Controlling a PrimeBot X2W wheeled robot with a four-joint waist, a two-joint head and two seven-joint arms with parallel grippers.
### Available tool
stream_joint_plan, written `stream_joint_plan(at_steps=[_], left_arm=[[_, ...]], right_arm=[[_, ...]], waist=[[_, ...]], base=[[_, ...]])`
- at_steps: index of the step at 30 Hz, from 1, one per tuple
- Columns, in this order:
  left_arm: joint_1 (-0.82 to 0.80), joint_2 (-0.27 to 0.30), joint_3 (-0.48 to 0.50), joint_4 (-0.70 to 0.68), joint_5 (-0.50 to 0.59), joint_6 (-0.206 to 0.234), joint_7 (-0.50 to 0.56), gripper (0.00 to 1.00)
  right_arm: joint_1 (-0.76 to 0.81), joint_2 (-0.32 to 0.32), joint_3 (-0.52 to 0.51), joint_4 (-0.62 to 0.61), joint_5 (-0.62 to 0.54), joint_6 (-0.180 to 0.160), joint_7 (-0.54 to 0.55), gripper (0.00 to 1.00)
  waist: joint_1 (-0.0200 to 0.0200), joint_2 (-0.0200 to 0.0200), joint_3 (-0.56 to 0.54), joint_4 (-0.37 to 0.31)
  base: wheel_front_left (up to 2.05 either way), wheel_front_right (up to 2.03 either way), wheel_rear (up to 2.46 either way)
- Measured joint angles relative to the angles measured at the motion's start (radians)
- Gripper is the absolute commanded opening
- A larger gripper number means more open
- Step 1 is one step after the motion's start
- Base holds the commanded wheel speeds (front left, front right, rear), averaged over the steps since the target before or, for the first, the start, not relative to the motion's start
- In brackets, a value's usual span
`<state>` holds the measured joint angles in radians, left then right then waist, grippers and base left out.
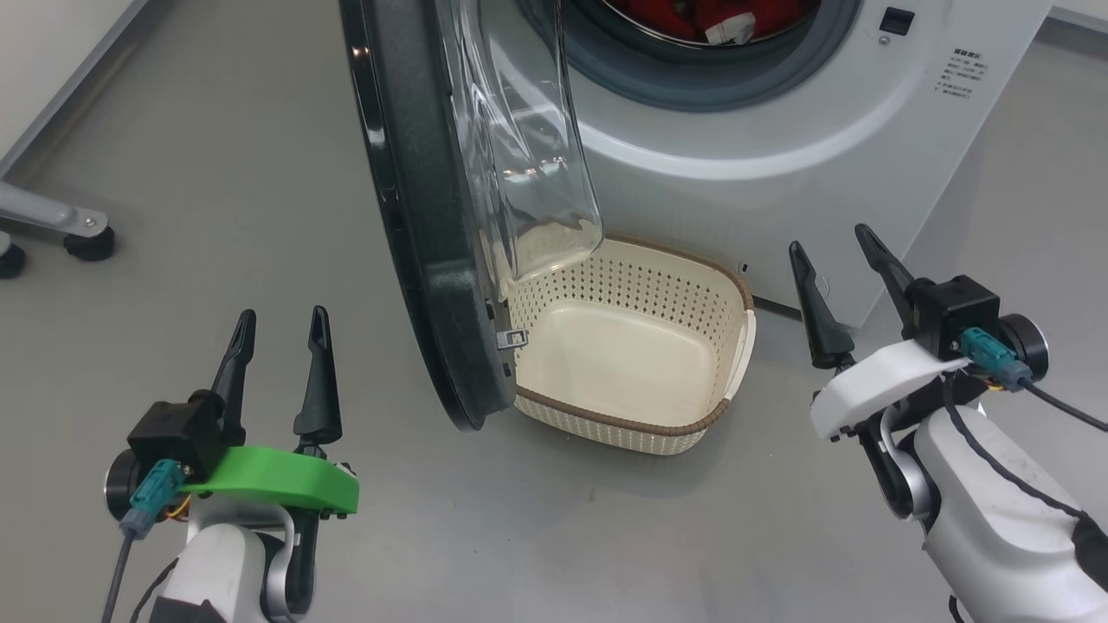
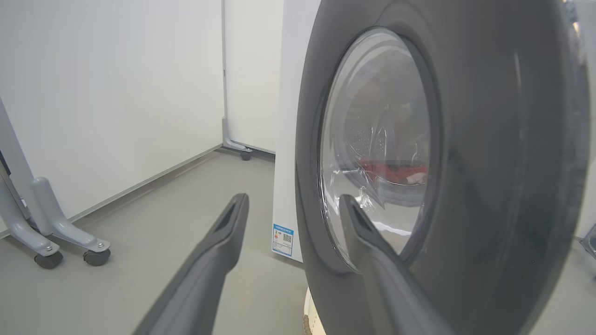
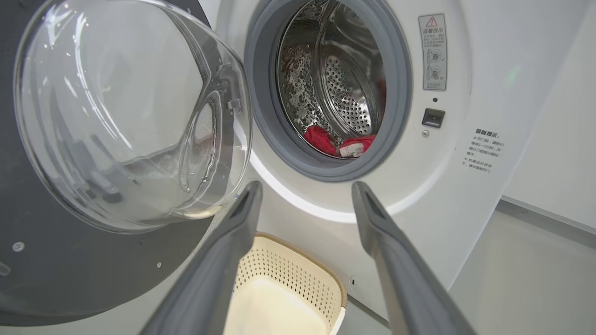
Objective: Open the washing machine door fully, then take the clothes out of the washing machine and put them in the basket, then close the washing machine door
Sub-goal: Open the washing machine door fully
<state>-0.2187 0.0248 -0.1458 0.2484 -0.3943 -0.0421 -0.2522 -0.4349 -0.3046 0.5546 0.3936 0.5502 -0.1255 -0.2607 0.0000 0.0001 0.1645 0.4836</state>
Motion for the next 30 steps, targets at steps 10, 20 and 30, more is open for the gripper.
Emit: stream_joint_plan(at_steps=[10, 20, 30], left_arm=[[0.005, 0.000, -0.004, -0.001, 0.000, 0.000, 0.000, 1.00], [0.011, 0.000, -0.019, 0.000, -0.007, 0.000, 0.000, 0.00], [-0.067, 0.000, 0.039, -0.269, -0.002, -0.002, -0.003, 0.00]], right_arm=[[0.058, 0.026, -0.061, -0.017, -0.074, 0.000, 0.000, 1.00], [0.099, 0.058, -0.117, -0.040, -0.134, 0.000, 0.000, 1.00], [0.134, 0.088, -0.161, -0.059, -0.185, 0.000, 0.000, 1.00]], waist=[[0.0000, 0.0000, 0.005, 0.000], [0.0000, 0.0000, 0.009, 0.001], [0.0000, 0.0000, 0.010, 0.005]], base=[[0.00, 0.00, 0.00], [0.00, 0.00, 0.00], [0.00, 0.00, 0.00]])
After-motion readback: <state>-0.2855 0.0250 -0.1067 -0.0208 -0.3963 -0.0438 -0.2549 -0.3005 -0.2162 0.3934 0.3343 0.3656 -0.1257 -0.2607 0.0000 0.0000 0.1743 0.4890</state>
